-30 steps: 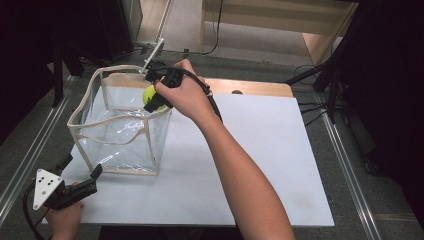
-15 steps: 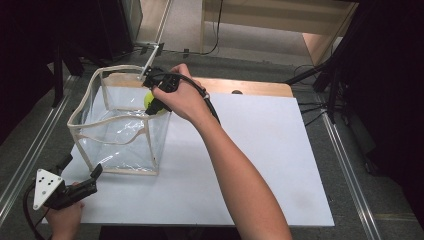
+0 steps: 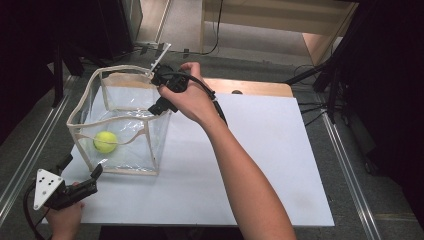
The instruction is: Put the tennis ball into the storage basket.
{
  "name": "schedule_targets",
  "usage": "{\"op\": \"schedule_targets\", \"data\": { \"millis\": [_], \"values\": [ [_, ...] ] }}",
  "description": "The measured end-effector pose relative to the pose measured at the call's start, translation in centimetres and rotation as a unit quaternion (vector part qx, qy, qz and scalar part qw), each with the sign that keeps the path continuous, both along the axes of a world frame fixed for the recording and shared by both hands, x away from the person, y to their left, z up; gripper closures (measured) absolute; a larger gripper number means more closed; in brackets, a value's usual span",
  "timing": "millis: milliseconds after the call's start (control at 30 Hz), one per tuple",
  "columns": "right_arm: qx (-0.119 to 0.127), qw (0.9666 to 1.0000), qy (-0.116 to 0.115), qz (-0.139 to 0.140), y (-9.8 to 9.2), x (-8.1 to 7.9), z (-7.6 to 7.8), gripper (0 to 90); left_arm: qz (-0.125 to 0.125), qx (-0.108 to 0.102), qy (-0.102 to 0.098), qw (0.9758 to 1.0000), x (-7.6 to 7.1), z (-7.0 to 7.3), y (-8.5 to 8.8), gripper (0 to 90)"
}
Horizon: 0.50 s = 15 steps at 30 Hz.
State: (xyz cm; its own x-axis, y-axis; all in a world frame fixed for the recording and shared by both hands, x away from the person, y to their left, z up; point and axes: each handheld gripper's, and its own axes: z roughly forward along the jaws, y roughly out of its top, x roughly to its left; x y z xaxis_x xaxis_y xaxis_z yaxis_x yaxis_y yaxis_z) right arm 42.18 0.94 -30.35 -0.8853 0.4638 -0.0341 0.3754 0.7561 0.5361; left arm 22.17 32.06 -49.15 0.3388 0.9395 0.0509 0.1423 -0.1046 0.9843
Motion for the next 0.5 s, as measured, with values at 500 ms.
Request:
{"op": "schedule_targets", "data": {
  "millis": [500],
  "values": [
    [0.01, 0.9999, 0.0, -0.007, -2.0, -1.4, 0.1, 0.0, 0.0, 0.0, 0.0, 1.0, 0.0, 0.0, -0.1, 6.9]
  ]
}}
